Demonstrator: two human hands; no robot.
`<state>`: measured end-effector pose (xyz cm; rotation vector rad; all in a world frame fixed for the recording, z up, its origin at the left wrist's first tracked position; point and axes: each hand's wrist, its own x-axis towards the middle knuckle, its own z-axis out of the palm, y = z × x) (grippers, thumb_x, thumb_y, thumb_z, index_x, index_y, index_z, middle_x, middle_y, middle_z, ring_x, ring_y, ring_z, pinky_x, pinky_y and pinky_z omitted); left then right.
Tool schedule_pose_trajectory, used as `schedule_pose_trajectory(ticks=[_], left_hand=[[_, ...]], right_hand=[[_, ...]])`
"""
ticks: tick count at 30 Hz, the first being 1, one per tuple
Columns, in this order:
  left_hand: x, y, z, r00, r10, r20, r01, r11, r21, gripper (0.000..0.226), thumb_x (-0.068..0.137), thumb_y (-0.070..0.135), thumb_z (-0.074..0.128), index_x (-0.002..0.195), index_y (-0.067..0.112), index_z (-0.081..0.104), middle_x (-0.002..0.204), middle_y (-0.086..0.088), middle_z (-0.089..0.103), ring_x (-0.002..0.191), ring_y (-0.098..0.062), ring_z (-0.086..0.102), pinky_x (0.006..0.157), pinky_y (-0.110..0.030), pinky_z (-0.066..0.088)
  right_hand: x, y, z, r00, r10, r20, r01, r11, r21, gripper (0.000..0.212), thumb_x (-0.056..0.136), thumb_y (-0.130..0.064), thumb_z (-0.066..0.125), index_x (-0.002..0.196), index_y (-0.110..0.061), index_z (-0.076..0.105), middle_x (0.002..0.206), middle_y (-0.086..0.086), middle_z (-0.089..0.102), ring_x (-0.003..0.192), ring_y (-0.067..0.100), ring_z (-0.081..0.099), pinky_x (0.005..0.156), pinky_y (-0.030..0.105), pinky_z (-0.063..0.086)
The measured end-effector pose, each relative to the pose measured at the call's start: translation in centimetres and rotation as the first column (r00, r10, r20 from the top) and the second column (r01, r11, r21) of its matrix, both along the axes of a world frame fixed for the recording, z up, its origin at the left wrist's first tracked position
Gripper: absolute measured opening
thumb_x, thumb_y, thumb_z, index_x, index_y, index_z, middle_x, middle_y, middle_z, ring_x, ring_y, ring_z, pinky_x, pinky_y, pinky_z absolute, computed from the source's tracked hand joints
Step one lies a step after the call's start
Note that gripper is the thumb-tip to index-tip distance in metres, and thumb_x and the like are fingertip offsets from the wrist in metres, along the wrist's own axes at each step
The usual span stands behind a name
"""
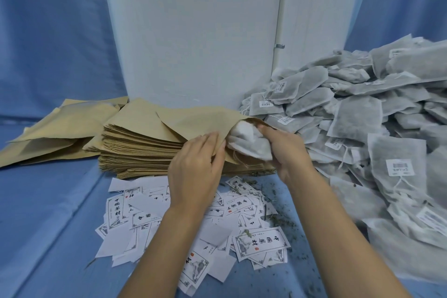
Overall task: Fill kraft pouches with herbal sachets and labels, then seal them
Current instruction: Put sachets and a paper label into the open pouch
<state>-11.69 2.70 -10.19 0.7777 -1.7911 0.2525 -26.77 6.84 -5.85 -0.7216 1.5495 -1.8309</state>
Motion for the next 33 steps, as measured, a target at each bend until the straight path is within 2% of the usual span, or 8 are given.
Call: schedule_pose_trajectory(ticks=[2,7,13,15,18,23,30,33], left_hand=[[0.1,-0.1,0.1,0.999,-0.002,-0.039,0.002,1.0,-0.006,0.035,0.094,0.028,0.049,0.104,0.004,0.072,0.098,-0.006,0.073,0.089,-0.02,0.069,0.074,-0.03,0.054],[-0.2,0.1,-0.2,1.0,-0.026,-0.016,0.022,0.98,-0.198,0.031,0.096,0.026,0.051,0.096,0.006,0.075,0.091,-0.003,0.074,0.081,-0.02,0.069,0.065,-0.034,0.055],[-0.1,0.1,0.5,0.997,0.008,-0.079,-0.005,1.0,0.031,0.028,0.092,0.026,0.054,0.1,0.01,0.075,0.096,-0.002,0.074,0.086,-0.017,0.069,0.067,-0.03,0.054],[0.3,0.0,0.7,0.998,0.023,-0.063,-0.011,0.985,0.174,0.026,0.093,0.027,0.056,0.106,0.013,0.073,0.104,0.0,0.073,0.095,-0.016,0.068,0.072,-0.03,0.052],[0.6,-0.5,0.7,0.997,0.032,-0.069,-0.007,0.942,0.334,0.031,0.096,0.035,0.05,0.118,0.022,0.068,0.12,0.008,0.066,0.112,-0.009,0.06,0.081,-0.024,0.047],[0.8,-0.3,0.8,0.995,0.053,-0.087,-0.02,0.937,0.35,0.034,0.097,0.038,0.045,0.12,0.023,0.067,0.122,0.008,0.065,0.112,-0.009,0.059,0.08,-0.022,0.045],[0.6,-0.3,1.3,0.994,0.045,-0.095,-0.013,0.949,0.316,0.031,0.097,0.033,0.048,0.111,0.018,0.071,0.109,0.005,0.071,0.097,-0.014,0.066,0.069,-0.028,0.049],[0.5,0.1,1.3,0.994,0.042,-0.097,-0.018,0.971,0.237,0.031,0.095,0.033,0.05,0.103,0.014,0.074,0.098,0.002,0.073,0.087,-0.016,0.069,0.064,-0.025,0.049]], right_hand=[[0.4,-0.2,-0.1,1.0,0.03,0.005,-0.03,0.999,0.015,0.018,0.089,-0.014,0.063,0.075,-0.003,0.062,0.062,0.005,0.057,0.048,0.014,0.053,0.041,0.018,0.042],[1.5,-0.8,-1.3,0.792,-0.134,-0.595,0.25,0.961,0.116,0.024,0.088,-0.021,0.059,0.076,0.0,0.063,0.07,0.009,0.061,0.071,0.027,0.054,0.059,0.031,0.042],[2.4,-0.8,-0.3,0.946,0.321,-0.038,-0.323,0.943,-0.081,0.022,0.093,-0.008,0.054,0.114,-0.001,0.057,0.104,0.011,0.068,0.091,0.017,0.067,0.099,0.044,0.048],[2.6,-0.6,-0.1,0.907,0.31,-0.284,-0.304,0.95,0.066,0.018,0.094,-0.012,0.053,0.11,-0.005,0.057,0.105,0.009,0.066,0.093,0.019,0.064,0.096,0.039,0.048],[2.6,-0.4,0.0,0.556,0.1,-0.825,0.118,0.973,0.197,0.018,0.095,-0.026,0.045,0.092,-0.012,0.056,0.089,0.005,0.062,0.086,0.025,0.055,0.072,0.033,0.039],[3.5,0.2,0.8,0.598,0.132,-0.791,0.085,0.97,0.226,0.035,0.093,-0.029,0.042,0.069,-0.012,0.06,0.076,0.008,0.066,0.078,0.028,0.064,0.069,0.037,0.05],[4.2,-0.9,0.0,0.614,0.13,-0.778,-0.014,0.988,0.154,0.03,0.092,-0.02,0.044,0.104,-0.024,0.07,0.085,-0.001,0.07,0.083,0.018,0.06,0.058,0.013,0.04],[3.9,-2.8,-0.3,0.519,0.222,-0.825,-0.028,0.969,0.244,0.031,0.094,-0.019,0.041,0.114,-0.021,0.065,0.106,0.007,0.066,0.087,0.024,0.052,0.064,0.024,0.031]])
